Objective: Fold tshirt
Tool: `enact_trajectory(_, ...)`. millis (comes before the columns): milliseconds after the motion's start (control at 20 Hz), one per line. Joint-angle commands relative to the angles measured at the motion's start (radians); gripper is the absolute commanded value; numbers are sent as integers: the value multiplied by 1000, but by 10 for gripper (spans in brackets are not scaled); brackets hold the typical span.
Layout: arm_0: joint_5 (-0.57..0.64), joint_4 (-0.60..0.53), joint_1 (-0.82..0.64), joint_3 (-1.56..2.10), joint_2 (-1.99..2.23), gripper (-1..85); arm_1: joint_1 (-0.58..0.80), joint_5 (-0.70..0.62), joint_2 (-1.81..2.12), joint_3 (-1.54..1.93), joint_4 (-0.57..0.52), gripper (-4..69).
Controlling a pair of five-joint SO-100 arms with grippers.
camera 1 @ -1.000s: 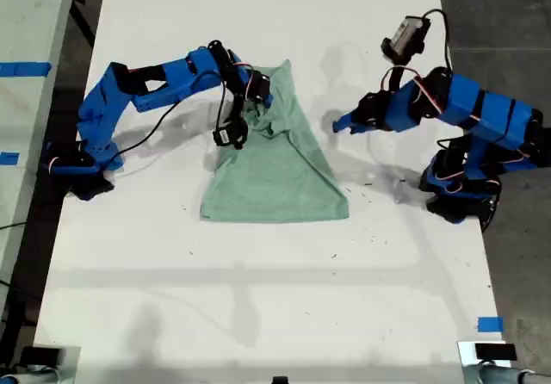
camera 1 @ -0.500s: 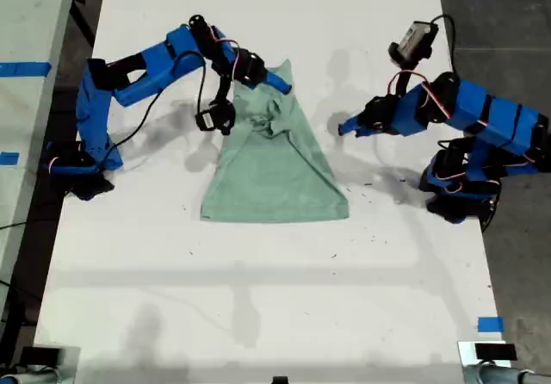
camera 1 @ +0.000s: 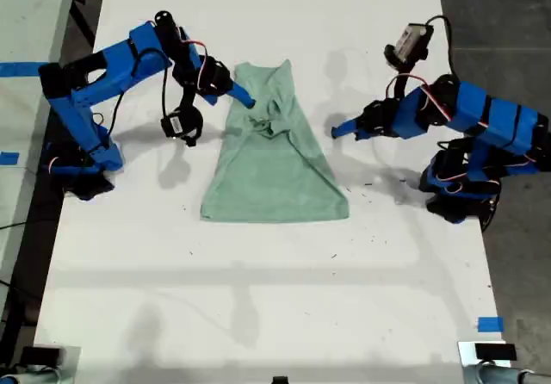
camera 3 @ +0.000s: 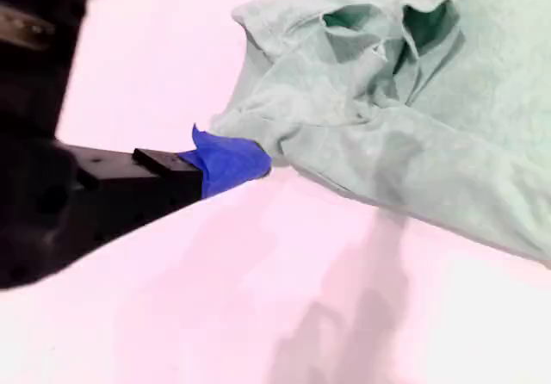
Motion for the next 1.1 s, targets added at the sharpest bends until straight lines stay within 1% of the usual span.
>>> enact_trajectory(0,-118,-146,83,345,232,317,-35,-35,20,5,18,252)
enact_trajectory(150,-215,-206,161,535,333,317,-77,-44,-14,21,18,259)
enact_trajectory(200,-235,-247,186,595,370,316,-97,-44,-43,29,18,262)
enact_trajectory(300,-264,-281,229,661,410,312,-140,-38,-100,60,-14,269)
enact_trajectory(400,-287,-288,258,684,414,311,-172,-31,-135,123,-83,271)
enact_trajectory(550,-307,-336,285,716,410,308,-213,-9,-209,209,-199,262)
enact_trajectory(800,-308,-353,278,738,423,303,-275,40,-459,238,-396,268)
enact_trajectory(850,-308,-353,275,741,426,302,-278,43,-500,236,-433,249)
enact_trajectory(900,-305,-353,273,741,430,302,-279,52,-534,236,-459,206)
enact_trajectory(1000,-304,-357,272,749,433,301,-270,60,-538,239,-469,57)
enact_trajectory(1050,-304,-368,272,756,433,300,-265,58,-528,247,-477,16)
